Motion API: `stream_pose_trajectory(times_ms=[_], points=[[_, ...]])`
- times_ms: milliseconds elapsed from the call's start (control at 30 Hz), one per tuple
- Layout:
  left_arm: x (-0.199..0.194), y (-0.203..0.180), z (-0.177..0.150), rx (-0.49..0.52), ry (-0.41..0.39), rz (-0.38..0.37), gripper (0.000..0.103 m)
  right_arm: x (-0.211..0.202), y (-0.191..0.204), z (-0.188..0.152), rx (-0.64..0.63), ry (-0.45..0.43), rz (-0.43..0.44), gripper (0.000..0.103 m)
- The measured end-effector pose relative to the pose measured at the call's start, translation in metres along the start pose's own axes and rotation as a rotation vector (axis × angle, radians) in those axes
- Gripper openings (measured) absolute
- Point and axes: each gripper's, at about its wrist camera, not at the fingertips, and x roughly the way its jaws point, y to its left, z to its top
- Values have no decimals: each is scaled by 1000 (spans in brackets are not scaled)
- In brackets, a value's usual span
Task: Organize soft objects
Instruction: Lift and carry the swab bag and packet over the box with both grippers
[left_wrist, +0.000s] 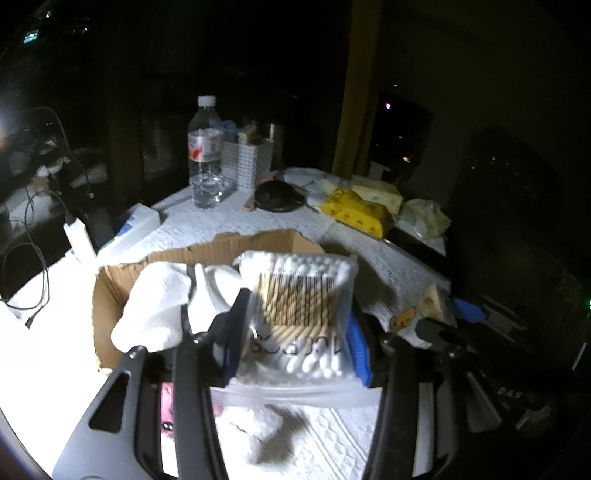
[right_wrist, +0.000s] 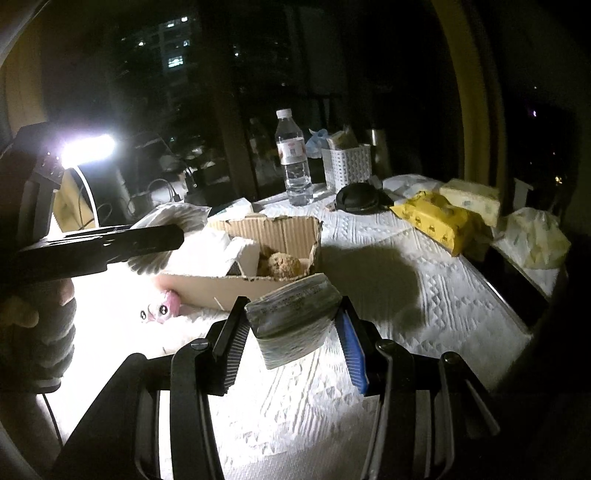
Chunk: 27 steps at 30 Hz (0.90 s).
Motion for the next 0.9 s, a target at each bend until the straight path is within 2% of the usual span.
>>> stream_pose_trajectory(times_ms=[433, 900], points=[[17, 15, 19, -37, -38, 58, 49, 18, 7, 28, -43, -9, 1, 50], [33, 24, 32, -15, -78, 136, 49, 66, 10, 58, -22, 25, 5, 50]])
